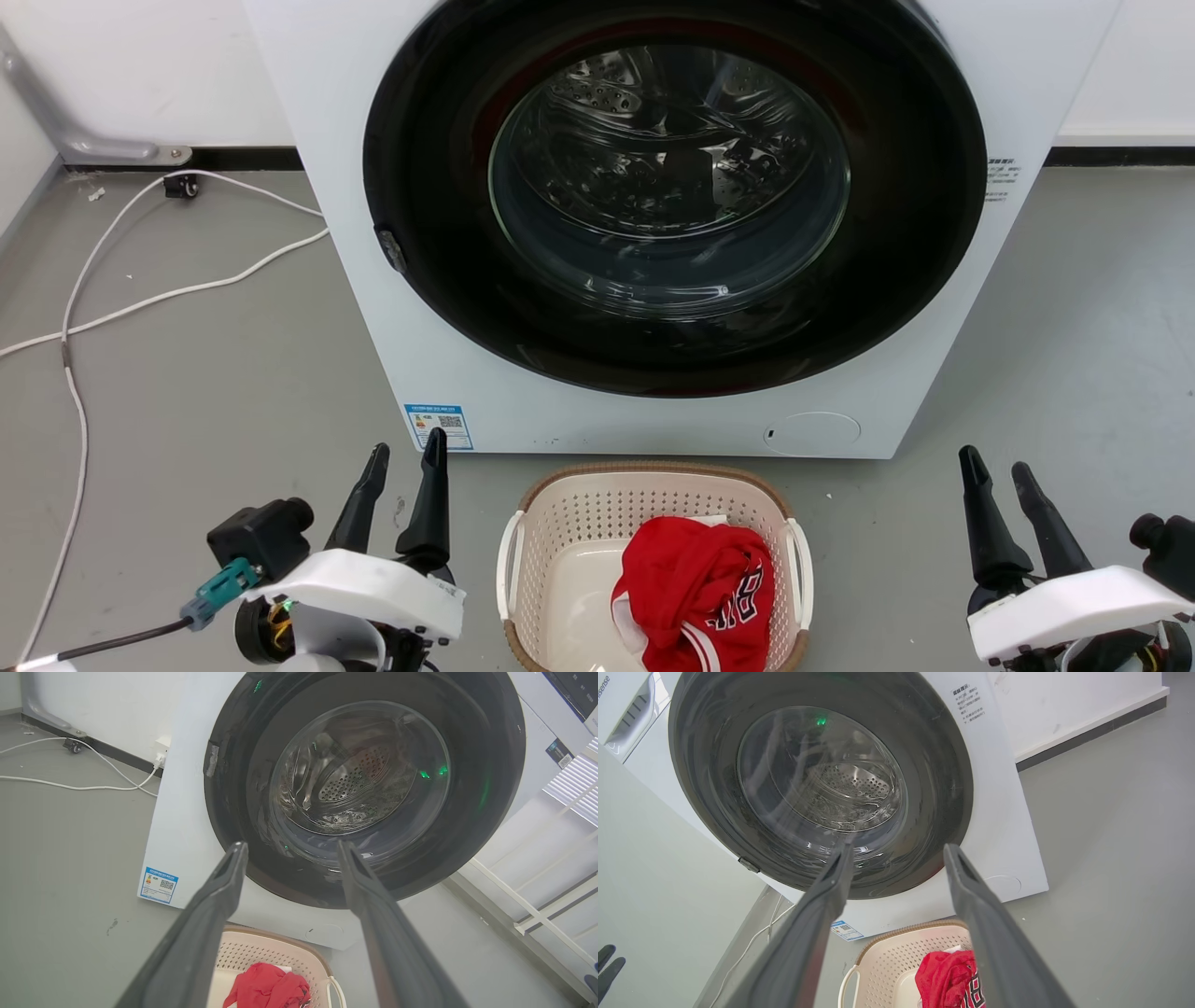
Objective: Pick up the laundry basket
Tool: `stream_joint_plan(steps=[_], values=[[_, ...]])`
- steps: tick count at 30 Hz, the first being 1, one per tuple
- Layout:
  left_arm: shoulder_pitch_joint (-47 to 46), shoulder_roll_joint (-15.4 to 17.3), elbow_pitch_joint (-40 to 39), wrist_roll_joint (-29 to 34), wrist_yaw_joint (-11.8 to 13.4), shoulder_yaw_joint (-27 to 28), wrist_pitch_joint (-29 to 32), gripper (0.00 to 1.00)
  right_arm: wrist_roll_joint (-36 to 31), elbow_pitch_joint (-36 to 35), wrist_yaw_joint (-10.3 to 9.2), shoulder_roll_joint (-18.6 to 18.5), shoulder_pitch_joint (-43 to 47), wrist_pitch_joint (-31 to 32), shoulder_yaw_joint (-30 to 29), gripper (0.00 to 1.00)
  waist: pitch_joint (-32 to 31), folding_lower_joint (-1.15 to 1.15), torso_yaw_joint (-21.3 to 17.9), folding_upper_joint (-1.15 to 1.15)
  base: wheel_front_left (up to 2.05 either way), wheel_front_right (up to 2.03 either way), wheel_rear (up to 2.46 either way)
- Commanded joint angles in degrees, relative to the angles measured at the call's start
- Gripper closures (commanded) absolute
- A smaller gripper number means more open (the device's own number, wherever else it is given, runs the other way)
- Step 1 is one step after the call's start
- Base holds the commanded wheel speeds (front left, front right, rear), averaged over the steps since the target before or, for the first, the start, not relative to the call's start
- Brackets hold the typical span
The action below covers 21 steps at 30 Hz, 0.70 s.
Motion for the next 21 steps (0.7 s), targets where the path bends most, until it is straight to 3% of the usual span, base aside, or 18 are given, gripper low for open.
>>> stream_joint_plan(steps=[1, 21], values=[[-0.07, 0.51, -0.78, 1.69, 0.27, -0.41, -0.56, 0.00, -1.64, -1.15, 0.12, -0.02, -0.07, -0.42, 0.14, 0.00, 0.01, 0.00, 0.03, 0.00, 0.00, 0.00, 0.00], [0.32, 1.05, -0.87, 13.52, 2.54, -3.44, -3.59, 0.00, -13.35, -2.98, 0.13, 0.00, 1.87, -1.13, 1.14, 0.00, 0.05, 0.00, 0.39, 0.00, 0.00, 0.00, 0.00]])
